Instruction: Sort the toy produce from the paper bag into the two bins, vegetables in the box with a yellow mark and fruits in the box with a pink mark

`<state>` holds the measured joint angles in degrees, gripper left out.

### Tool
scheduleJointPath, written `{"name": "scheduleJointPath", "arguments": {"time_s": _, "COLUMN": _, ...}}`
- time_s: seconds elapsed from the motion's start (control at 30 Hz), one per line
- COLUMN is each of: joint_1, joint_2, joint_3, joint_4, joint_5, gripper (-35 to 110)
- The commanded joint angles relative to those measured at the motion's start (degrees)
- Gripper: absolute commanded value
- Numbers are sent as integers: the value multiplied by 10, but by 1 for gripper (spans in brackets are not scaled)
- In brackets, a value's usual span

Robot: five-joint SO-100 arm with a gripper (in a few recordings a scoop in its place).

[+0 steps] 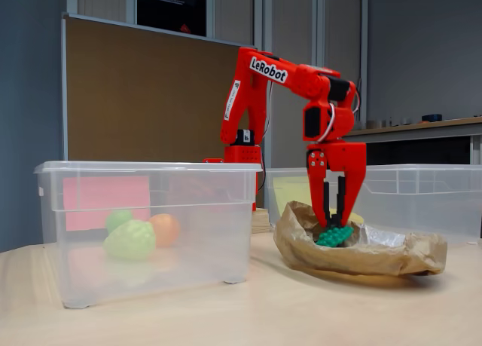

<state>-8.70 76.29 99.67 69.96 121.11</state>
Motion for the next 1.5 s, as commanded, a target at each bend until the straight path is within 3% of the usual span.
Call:
{"name": "scheduleJointPath", "arguments": {"time_s": 0.0, "joint_1": 11, "joint_2": 38, "joint_3": -15, "joint_4": 40, "joint_5": -54, "gripper": 6}}
{"name": "scheduleJointPath", "arguments": {"time_s": 0.2, "joint_1": -17, "joint_2": 18, "joint_3": -12, "joint_4": -14, "joint_5": -22, "gripper": 22}}
{"name": "scheduleJointPath", "arguments": {"time_s": 0.57, "joint_1": -30, "joint_2": 3, "joint_3": -105, "joint_4": -14, "joint_5": 18, "gripper": 24}}
{"name": "scheduleJointPath", "arguments": {"time_s": 0.73, "joint_1": -73, "joint_2": -49, "joint_3": -119, "joint_4": -37, "joint_5": 127, "gripper": 39}}
{"name": "scheduleJointPath", "arguments": {"time_s": 0.93, "joint_1": -100, "joint_2": -108, "joint_3": -114, "joint_4": -77, "joint_5": 192, "gripper": 43}}
{"name": "scheduleJointPath", "arguments": {"time_s": 1.17, "joint_1": -76, "joint_2": -135, "joint_3": -89, "joint_4": -62, "joint_5": 148, "gripper": 43}}
{"name": "scheduleJointPath", "arguments": {"time_s": 1.47, "joint_1": -49, "joint_2": -158, "joint_3": -33, "joint_4": -160, "joint_5": 45, "gripper": 42}}
